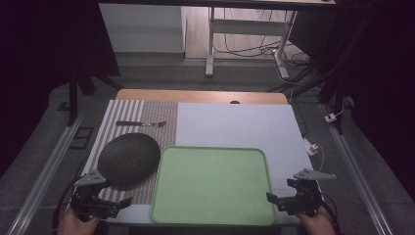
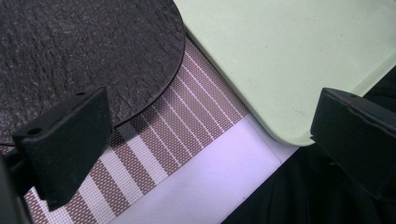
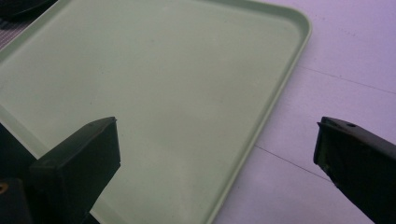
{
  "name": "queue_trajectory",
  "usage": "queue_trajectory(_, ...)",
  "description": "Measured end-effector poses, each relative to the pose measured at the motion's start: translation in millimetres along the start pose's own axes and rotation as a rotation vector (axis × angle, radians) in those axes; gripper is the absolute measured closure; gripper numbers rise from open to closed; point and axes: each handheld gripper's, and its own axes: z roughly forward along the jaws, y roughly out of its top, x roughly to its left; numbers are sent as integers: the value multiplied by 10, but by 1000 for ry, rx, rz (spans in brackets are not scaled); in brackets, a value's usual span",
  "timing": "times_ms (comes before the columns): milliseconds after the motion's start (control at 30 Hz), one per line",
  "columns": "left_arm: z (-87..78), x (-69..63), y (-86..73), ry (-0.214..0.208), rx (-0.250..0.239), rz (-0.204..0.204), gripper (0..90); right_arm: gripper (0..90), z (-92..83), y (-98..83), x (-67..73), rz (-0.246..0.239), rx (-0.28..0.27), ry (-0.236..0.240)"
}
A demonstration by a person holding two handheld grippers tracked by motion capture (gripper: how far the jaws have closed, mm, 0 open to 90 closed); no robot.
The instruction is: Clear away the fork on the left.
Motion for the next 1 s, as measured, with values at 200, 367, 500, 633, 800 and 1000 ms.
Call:
queue_trajectory(200,1,14,2,-5,0,-10,0,5,-5,-4,3,1,-1,-4)
queue_trajectory(367,12,1,7,3,11,-1,2,5,-2,-3,-3,6,-1,2)
queue_trajectory(500,14,9,9,12,15,-14,0,5,-3,-4,-3,4,-1,4)
queue_trajectory(633,20,18,12,18,20,-28,0,6,-3,-4,-3,5,0,4)
queue_trajectory(800,10,30,10,13,12,-38,0,7,0,-3,-6,7,3,5)
queue_trajectory(1000,24,43,25,-8,24,-41,0,7,2,-3,-12,10,4,2)
